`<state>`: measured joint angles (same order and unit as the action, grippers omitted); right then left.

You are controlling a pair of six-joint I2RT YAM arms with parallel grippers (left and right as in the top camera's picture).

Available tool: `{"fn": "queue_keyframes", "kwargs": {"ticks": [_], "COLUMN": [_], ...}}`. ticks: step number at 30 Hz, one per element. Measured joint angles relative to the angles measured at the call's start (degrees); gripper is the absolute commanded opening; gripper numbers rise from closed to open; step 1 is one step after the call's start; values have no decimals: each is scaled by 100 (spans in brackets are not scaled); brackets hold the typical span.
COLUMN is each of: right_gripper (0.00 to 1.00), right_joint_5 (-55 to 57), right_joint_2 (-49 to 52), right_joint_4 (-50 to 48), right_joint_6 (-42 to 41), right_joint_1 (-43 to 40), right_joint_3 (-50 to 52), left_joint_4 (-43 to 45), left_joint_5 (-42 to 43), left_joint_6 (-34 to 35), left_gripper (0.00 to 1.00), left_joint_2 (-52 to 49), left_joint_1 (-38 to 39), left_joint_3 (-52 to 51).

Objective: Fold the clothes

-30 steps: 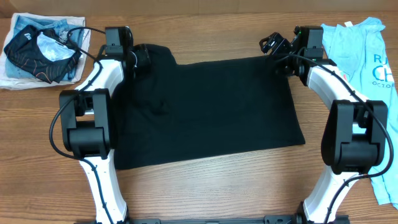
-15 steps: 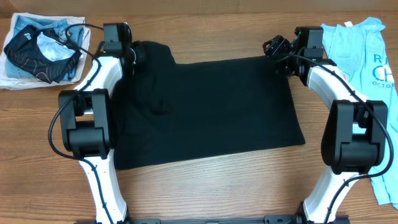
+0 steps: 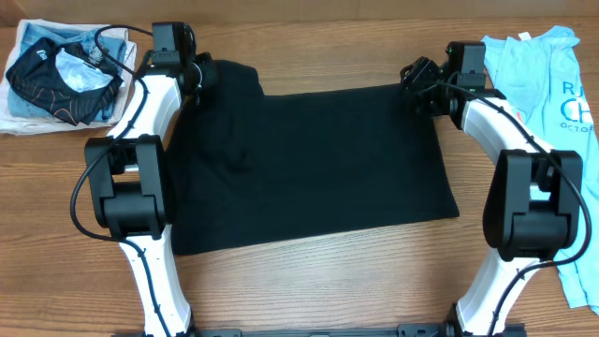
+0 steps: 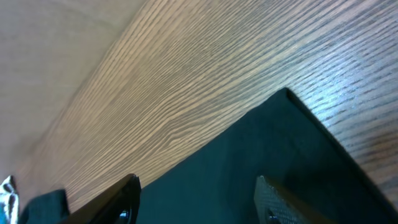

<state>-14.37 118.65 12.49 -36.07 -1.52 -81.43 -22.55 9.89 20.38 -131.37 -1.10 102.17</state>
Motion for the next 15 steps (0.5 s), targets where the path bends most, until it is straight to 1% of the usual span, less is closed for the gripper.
{"fn": "queue_keyframes", "kwargs": {"ticks": [1, 2, 4, 5, 10, 15], "right_gripper": [75, 78, 80, 81, 81, 82], "right_joint_5": [33, 81, 195, 267, 654, 984], "right_joint_2": [37, 90, 201, 260, 356, 356], "right_joint_4": [-24, -57, -179, -251, -713, -953], "right_joint_6": [2, 11, -2, -9, 74, 402], "right_joint_1": [2, 2, 2, 2, 2, 0], "right_joint_3": [0, 0, 0, 2, 2, 2], "left_joint_4": [0, 4, 11, 17, 50, 50], "left_joint_5": [0, -2, -2, -2, -2, -35], "left_joint_6": [-20, -48, -66, -90, -354, -481], "left_gripper": [76, 82, 86, 89, 90, 89], "left_joint_2": [0, 0, 0, 0, 0, 0], "left_joint_1": [0, 0, 0, 0, 0, -4], "left_joint_3": [0, 0, 0, 0, 4, 15]}}
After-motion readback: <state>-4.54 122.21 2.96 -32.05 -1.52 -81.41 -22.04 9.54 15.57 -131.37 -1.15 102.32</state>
